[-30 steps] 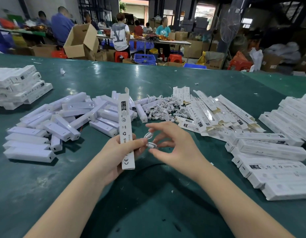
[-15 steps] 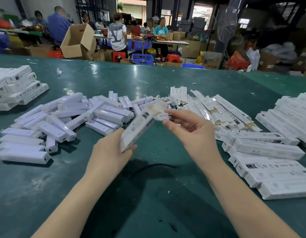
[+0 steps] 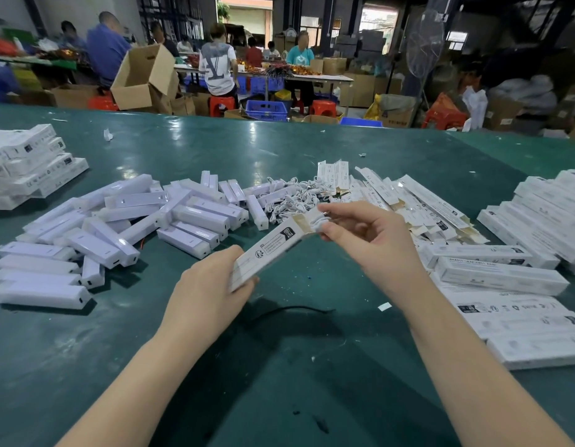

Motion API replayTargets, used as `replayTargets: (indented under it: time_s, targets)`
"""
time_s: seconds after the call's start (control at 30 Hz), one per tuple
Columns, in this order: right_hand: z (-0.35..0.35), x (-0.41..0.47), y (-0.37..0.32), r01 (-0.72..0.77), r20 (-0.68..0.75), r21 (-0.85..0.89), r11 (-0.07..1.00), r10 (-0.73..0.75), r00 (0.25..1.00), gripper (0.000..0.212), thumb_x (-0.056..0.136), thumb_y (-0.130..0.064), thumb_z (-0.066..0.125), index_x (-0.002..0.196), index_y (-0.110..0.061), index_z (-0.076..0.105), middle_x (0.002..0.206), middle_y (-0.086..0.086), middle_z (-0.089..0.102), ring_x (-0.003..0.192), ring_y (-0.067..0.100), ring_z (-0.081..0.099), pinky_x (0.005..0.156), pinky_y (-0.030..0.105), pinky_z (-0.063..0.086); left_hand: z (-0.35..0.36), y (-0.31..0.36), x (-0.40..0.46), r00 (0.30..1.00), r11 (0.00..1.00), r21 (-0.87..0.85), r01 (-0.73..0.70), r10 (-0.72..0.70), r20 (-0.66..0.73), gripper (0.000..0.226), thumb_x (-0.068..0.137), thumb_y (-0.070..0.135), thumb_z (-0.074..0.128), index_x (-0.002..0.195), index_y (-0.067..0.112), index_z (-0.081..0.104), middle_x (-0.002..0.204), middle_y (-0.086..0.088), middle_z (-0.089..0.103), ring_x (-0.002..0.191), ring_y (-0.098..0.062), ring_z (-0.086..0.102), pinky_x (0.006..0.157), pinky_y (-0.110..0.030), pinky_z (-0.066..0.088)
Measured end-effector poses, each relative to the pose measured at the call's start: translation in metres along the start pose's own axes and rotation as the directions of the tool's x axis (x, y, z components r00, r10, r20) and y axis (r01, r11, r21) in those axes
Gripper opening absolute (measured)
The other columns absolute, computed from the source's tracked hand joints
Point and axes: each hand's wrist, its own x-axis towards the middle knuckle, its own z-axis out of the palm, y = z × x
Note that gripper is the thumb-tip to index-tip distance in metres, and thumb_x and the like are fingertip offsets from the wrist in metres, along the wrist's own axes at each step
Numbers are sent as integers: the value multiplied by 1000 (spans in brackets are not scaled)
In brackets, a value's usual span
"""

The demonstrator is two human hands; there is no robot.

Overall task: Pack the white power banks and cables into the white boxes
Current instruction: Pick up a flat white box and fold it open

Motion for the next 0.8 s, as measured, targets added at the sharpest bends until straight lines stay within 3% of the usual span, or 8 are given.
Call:
replayTargets:
  time_s: [0.1,0.23,0.33,0.43,0.63,0.8]
  targets:
    - [-2,1,0,-55,12,-24,998,55,998,25,79,-6,79,92,-27,75,82,-10,76,76,2,69,69,10,49,-1,-3,-1,998,997,48,-59,60,-21,27,83,27,67,76,24,41,67,8,47,68,-23,51,58,-35,44]
    - [-2,1,3,-140,-1,-59,988,140,990,16,73,-24,86,84,-25,75,79,-7,76,75,4,70,66,14,49,-4,-5,-1,992,989,81,-126,128,-19,24,82,22,68,80,29,45,69,10,45,66,-25,50,58,-37,48]
    - [1,-1,5,-171,1,-113,979,172,985,18,72,-33,85,81,-22,74,74,-8,75,69,0,67,61,10,45,-3,-5,-3,990,986,90,-138,139,-5,22,83,24,68,82,29,47,72,11,45,68,-27,52,59,-38,49]
    - [4,-3,3,-136,43,-149,980,144,989,4,81,-31,77,79,-27,77,73,-12,74,68,-5,64,62,6,43,0,-5,-2,994,990,94,-105,105,10,22,84,27,67,81,30,45,70,13,44,71,-25,53,61,-36,47]
    - [8,-6,-4,-99,247,-178,979,141,959,31,96,-10,57,101,-39,70,109,-17,70,99,-6,62,83,10,48,1,-6,0,999,994,106,-33,31,18,34,85,32,66,71,28,35,67,10,45,68,-23,48,57,-34,38]
    - [7,-7,-2,-63,122,-140,988,81,989,40,91,4,57,109,-30,68,97,-7,69,90,5,64,78,16,52,1,-2,-1,1000,999,40,0,0,6,30,84,33,67,75,22,40,69,7,48,70,-25,51,60,-36,44]
